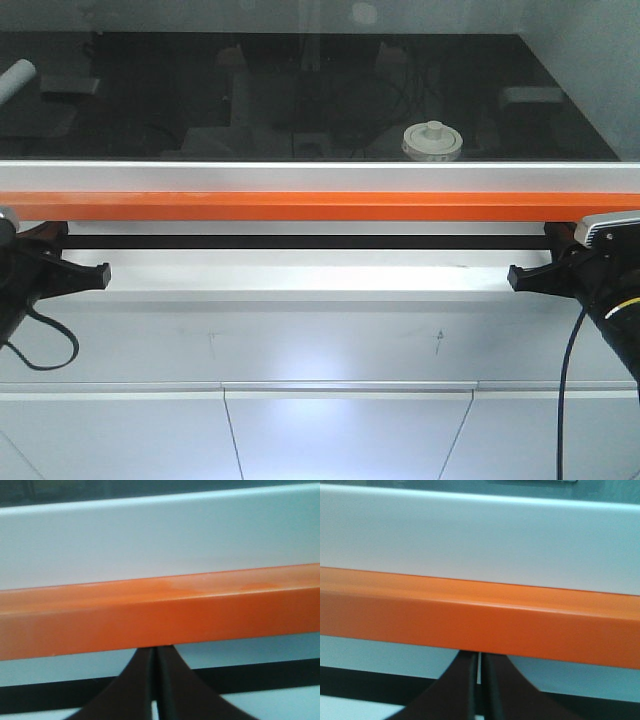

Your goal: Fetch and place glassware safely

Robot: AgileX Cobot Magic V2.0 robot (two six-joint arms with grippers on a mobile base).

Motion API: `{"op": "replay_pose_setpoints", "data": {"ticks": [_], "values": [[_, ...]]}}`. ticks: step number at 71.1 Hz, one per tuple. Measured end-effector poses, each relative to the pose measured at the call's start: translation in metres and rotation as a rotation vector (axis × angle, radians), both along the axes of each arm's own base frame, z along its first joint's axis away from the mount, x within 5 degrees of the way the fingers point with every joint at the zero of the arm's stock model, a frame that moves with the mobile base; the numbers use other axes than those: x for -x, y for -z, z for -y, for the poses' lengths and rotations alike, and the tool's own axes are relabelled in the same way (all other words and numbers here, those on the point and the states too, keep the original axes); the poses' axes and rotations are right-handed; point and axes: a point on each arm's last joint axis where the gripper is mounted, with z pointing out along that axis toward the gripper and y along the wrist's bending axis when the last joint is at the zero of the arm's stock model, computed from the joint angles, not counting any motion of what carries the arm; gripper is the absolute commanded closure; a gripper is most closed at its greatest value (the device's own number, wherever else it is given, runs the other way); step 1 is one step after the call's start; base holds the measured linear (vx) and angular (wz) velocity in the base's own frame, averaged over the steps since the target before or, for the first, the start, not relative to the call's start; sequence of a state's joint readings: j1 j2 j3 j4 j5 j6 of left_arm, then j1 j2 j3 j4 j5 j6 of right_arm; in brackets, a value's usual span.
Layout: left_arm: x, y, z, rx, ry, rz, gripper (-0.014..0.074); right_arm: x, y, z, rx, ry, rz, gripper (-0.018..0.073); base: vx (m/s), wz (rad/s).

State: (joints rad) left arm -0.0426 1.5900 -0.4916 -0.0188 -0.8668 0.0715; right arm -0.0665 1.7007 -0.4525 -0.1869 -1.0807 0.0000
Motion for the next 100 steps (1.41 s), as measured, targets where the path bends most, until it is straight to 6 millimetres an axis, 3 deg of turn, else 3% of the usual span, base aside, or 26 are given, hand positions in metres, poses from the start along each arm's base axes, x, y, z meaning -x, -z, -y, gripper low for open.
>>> {"op": "replay_pose_setpoints", "data": {"ticks": [27,49,71,89,100], "values": [[0.000,-0.030,0.003,-0.026,0.033,-0.021,0.0603,0.005,-0.021,0.000,0.009,0.002,0.054,0.0560,0.00,0.00],[0.002,-0.065,0.003,-0.032,0.036,0.039,0.0603,-0.004,-0.057,0.001,0.017,0.004,0.104,0.0560,0.00,0.00],[0.004,-0.122,0.003,-0.040,0.037,0.163,0.0603,-0.005,-0.114,0.001,0.048,0.004,0.236,0.0560,0.00,0.00],[0.020,-0.181,0.003,-0.042,0.037,0.373,0.0603,0.009,-0.161,0.000,0.035,0.003,0.396,0.0560,0.00,0.00],[0.027,-0.193,0.003,-0.044,0.038,0.432,0.0603,0.012,-0.164,0.001,0.035,0.009,0.383,0.0560,0.00,0.00]]}}
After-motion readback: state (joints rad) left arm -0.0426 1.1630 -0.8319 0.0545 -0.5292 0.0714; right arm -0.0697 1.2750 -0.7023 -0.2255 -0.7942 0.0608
